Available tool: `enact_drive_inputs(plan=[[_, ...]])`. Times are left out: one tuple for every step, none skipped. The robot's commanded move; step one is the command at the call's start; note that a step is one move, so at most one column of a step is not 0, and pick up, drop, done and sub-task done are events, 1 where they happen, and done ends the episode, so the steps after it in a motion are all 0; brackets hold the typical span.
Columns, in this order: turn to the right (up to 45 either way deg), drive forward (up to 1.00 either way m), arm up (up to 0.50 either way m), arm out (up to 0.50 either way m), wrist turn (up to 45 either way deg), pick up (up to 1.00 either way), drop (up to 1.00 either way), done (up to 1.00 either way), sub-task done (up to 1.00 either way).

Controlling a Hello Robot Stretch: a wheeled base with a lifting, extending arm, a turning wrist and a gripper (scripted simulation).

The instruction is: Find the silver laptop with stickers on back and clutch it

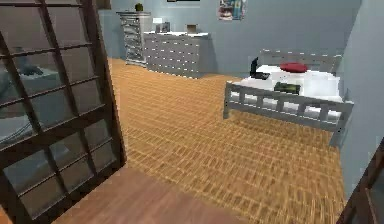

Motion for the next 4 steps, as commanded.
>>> enact_drive_inputs(plan=[[-45.0, 0.0, 0.0, 0.0, 0.0, 0.0, 0.0, 0.0, 0.0], [-6.0, 0.0, 0.0, 0.0, 0.0, 0.0, 0.0, 0.0, 0.0], [0.0, 0.3, 0.0, 0.0, 0.0, 0.0, 0.0, 0.0, 0.0], [45.0, 0.0, 0.0, 0.0, 0.0, 0.0, 0.0, 0.0, 0.0]])
